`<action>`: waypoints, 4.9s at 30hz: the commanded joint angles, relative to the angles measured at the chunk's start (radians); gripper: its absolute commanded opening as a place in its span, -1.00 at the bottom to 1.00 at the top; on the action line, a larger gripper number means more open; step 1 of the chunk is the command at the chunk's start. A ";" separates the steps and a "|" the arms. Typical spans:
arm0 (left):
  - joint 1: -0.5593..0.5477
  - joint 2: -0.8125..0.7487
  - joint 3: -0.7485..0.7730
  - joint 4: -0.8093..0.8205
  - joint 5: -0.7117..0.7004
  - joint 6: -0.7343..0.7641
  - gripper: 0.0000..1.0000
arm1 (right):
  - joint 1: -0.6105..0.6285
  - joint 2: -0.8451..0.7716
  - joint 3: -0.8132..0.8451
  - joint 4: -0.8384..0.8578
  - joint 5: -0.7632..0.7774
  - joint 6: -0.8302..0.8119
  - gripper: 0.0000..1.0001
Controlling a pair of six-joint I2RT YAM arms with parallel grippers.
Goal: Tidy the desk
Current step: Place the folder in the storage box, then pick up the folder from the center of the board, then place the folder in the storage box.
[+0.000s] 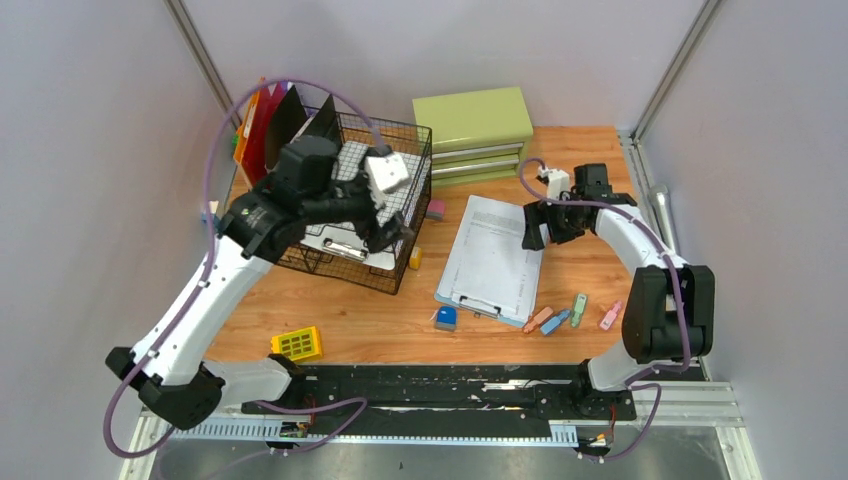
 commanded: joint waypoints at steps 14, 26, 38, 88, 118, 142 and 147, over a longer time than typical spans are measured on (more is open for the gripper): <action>-0.178 0.051 -0.022 0.110 -0.325 0.028 1.00 | 0.595 -0.230 -0.335 0.038 0.213 -0.306 0.59; -0.178 0.017 -0.050 0.091 -0.367 0.063 1.00 | 0.674 -0.072 -0.345 0.151 0.268 -0.326 0.23; -0.170 -0.017 -0.158 0.150 -0.371 0.056 1.00 | 0.648 -0.104 -0.321 0.117 0.262 -0.329 -0.91; -0.089 0.647 0.421 0.225 -0.132 -1.021 0.99 | 0.174 -0.210 0.333 -0.159 -0.155 0.008 -1.00; -0.101 0.813 0.333 0.539 0.150 -1.382 -0.15 | 0.200 -0.212 0.331 -0.114 -0.227 0.086 -0.98; -0.076 0.736 0.236 0.530 0.140 -1.234 -1.00 | 0.177 -0.284 0.238 -0.088 0.030 0.086 0.16; -0.069 0.693 0.255 0.508 0.169 -1.110 -1.00 | 0.110 -0.314 0.219 -0.064 0.023 0.120 0.18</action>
